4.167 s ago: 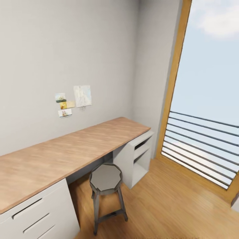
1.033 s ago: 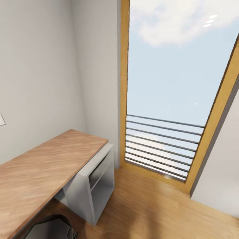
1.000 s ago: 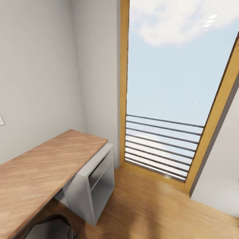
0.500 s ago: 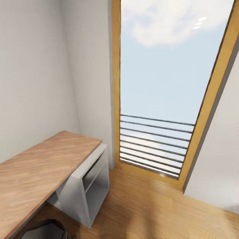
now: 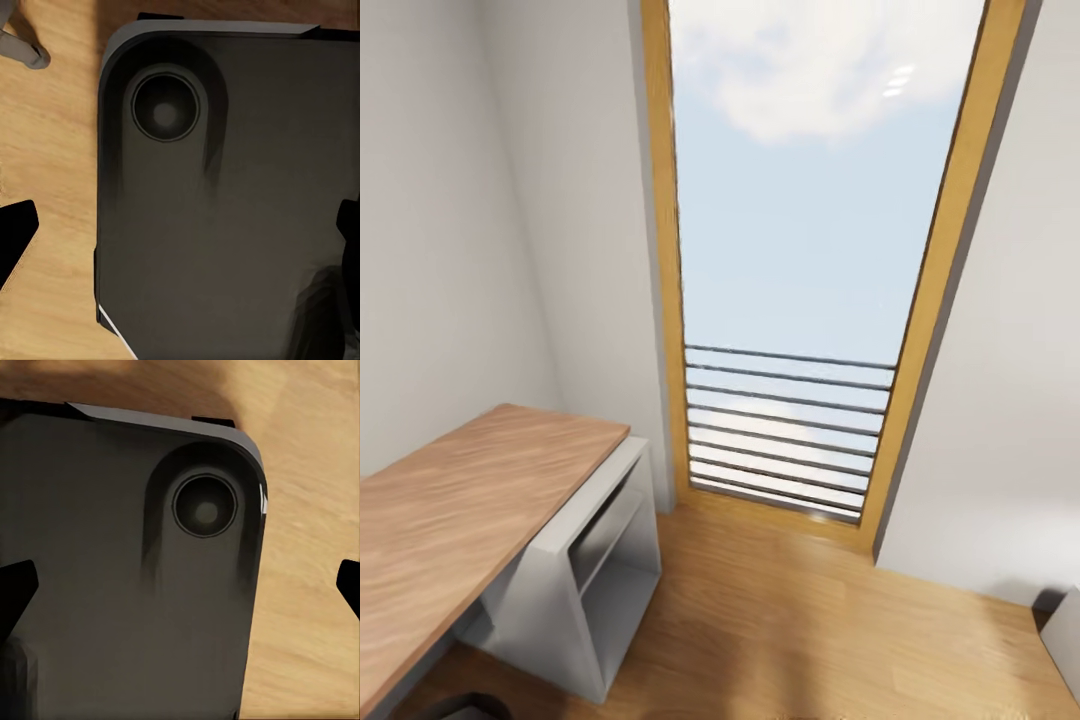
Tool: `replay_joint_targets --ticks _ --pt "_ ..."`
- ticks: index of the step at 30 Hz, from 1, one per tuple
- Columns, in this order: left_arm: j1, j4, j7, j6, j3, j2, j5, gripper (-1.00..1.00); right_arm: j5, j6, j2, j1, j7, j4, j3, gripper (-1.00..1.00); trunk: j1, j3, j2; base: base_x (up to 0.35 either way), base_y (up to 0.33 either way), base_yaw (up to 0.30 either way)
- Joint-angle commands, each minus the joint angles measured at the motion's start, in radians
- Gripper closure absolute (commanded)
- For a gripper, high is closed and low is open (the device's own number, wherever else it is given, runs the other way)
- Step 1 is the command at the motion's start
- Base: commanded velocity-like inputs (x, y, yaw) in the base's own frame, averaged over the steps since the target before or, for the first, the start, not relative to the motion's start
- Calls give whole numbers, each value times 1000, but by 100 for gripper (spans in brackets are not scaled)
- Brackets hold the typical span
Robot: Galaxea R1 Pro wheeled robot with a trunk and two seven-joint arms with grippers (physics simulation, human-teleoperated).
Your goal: Attach the digital camera to the camera tripod in the bedroom.
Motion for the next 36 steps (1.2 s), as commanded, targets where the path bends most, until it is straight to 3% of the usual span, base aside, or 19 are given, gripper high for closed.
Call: replay_joint_targets --ticks 1,36 --pt "0 -1 0 -2 2 0 7 -100 6 -2 0 -1 0 1 2 -100 0 -1 0 0 0 -251" --pt "0 -1 0 -3 2 0 7 -100 6 -2 -3 0 0 1 2 -100 0 -1 0 0 0 -251"
